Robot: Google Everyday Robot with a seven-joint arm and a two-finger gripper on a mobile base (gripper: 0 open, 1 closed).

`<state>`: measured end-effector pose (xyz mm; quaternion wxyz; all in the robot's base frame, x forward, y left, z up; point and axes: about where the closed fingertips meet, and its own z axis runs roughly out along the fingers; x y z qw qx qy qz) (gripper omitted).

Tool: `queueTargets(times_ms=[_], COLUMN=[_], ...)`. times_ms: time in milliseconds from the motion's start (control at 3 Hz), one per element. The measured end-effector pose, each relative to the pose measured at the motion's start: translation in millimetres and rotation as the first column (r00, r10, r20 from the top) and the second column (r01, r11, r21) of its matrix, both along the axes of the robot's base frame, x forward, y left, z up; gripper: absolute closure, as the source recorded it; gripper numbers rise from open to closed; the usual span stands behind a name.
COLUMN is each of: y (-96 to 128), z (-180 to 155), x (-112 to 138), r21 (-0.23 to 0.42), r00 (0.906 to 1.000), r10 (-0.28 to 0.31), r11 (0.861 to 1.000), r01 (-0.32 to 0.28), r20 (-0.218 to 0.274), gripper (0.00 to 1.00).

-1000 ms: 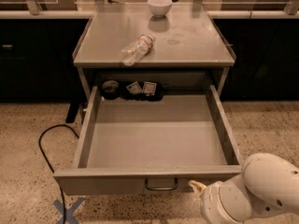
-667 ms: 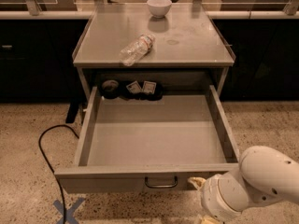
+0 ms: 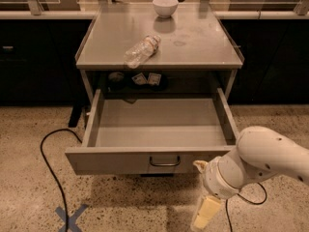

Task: Close top drawer

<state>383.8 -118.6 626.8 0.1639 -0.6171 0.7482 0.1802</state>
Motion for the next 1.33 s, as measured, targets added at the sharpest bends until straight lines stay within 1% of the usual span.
queueTargets(times_ms=[333,667,1000,1333], y=[6,26,46,64], z=[4,19,36,47], x=[12,43,80,111], r21=[-0.004,-0.010,-0.018,-0.017], r00=[0.9995,0.9944,0.9854,0.9764], r10=[0.021,0.083,0.139,0.180], r11=[1.000,0.997,0.990,0.984], r01=[-0.021,-0.083,-0.138,-0.179], r20=[0.024,0.065,0.098,0.119], gripper=[0.00,0.00,0.00,0.00])
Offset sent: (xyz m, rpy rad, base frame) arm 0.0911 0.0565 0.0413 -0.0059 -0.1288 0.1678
